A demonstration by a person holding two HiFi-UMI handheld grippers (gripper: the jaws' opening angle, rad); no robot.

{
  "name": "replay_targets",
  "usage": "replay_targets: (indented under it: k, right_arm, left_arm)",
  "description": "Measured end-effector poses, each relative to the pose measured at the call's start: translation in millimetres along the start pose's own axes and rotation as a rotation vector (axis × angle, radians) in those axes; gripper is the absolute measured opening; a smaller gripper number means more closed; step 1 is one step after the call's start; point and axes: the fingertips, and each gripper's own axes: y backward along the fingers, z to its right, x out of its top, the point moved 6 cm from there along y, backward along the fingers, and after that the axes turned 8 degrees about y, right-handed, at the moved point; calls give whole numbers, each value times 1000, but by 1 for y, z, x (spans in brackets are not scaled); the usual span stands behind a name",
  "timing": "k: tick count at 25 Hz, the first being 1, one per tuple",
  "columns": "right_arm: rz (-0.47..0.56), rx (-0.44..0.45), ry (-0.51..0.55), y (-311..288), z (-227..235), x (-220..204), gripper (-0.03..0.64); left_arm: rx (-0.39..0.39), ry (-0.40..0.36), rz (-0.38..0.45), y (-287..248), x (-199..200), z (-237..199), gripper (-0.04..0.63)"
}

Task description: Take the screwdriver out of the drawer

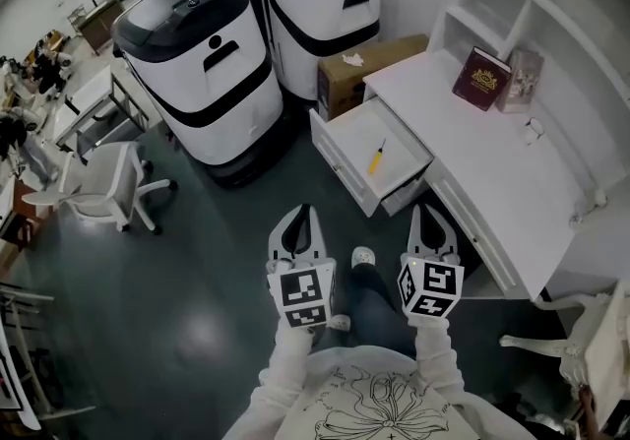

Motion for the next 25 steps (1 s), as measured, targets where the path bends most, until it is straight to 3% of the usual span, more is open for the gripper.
replay_targets:
  k: [25]
  right_arm:
    - [-50, 100, 6, -257, 84, 34, 3]
  left_arm:
    - [123, 26, -28, -241, 49, -3, 8]
